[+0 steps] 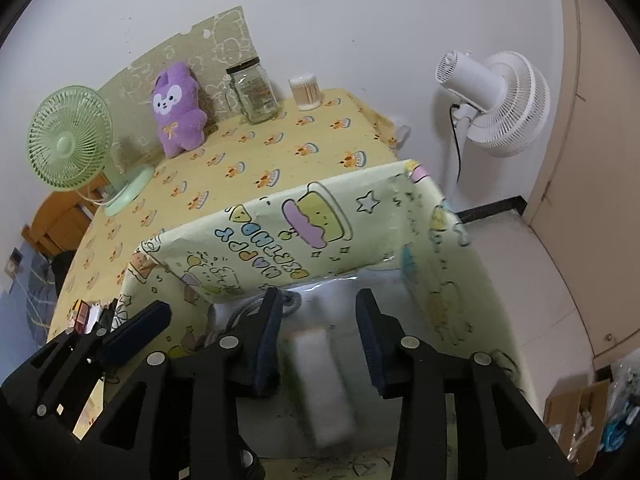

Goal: Organize soft objects
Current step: 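Lower the grey gloves into the paper box and open the left tool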

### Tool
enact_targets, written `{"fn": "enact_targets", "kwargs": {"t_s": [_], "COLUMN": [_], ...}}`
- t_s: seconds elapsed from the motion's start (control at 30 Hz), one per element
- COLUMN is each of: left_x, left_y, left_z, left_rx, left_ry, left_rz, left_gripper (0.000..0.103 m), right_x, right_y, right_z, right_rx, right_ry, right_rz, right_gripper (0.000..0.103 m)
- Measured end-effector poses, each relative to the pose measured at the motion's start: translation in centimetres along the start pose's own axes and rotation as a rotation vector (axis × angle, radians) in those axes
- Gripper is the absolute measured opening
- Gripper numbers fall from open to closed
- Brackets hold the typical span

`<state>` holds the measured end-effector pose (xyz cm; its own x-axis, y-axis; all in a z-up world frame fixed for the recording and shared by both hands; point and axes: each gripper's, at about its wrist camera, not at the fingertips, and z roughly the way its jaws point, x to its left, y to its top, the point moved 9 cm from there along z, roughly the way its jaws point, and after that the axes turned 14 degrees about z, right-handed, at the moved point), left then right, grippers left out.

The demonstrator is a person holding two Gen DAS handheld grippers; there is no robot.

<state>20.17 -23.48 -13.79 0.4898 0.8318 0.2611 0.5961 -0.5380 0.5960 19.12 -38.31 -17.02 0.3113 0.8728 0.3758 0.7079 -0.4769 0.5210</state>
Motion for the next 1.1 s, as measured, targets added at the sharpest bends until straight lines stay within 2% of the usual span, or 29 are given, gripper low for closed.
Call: {"fn": "enact_targets", "kwargs": {"t_s": [0.17, 0.2, 0.27, 0.33, 0.37, 0.4, 0.43, 0.47, 0.5, 0.73, 1.1], "left_x": [-0.2, -0.3, 0.1, 0.5, 0.7, 0.6, 0.4, 0.4, 0.6, 1.4, 3.7], "left_y": [0.1, 0.1, 0.3, 0.6, 0.8, 0.8, 0.8, 0.9, 0.9, 0.0, -1.4], "left_z": [-0.7, -1.0, -1.7, -2.3, -2.8, -3.0, -3.5, -4.0, -4.3, -5.9, -9.0], "left_rx": [-0.023, -0.031, -0.051, -0.068, -0.079, -0.087, -0.103, -0.126, -0.138, -0.15, -0.208], "left_ry": [-0.016, -0.031, -0.008, 0.02, 0.015, -0.005, -0.035, -0.041, -0.035, -0.048, -0.026], "left_rz": [-0.013, -0.015, -0.012, 0.005, 0.0, -0.005, -0.01, -0.012, -0.015, -0.022, -0.056], "left_gripper": [0.069, 0.071, 0.072, 0.072, 0.074, 0.08, 0.083, 0.084, 0.085, 0.086, 0.086], "right_x": [-0.5, -0.4, -0.2, -0.3, -0.4, -0.4, 0.2, 0.5, 1.0, 2.2, 5.0], "right_y": [0.1, 0.2, 0.3, 0.7, 0.9, 1.1, 1.1, 1.0, 0.7, -0.1, -1.6], "right_z": [-1.0, -1.2, -1.9, -2.8, -3.3, -3.8, -4.3, -4.6, -4.9, -6.7, -9.3], "right_rx": [-0.03, -0.034, -0.048, -0.088, -0.115, -0.137, -0.155, -0.153, -0.14, -0.152, -0.201], "right_ry": [-0.042, -0.049, -0.037, -0.076, -0.104, -0.108, -0.072, -0.042, -0.017, -0.056, -0.051], "right_rz": [0.002, -0.007, -0.015, -0.018, -0.014, -0.012, -0.021, -0.024, -0.029, -0.04, -0.075], "right_gripper": [0.043, 0.048, 0.055, 0.077, 0.081, 0.09, 0.099, 0.103, 0.103, 0.103, 0.103]}}
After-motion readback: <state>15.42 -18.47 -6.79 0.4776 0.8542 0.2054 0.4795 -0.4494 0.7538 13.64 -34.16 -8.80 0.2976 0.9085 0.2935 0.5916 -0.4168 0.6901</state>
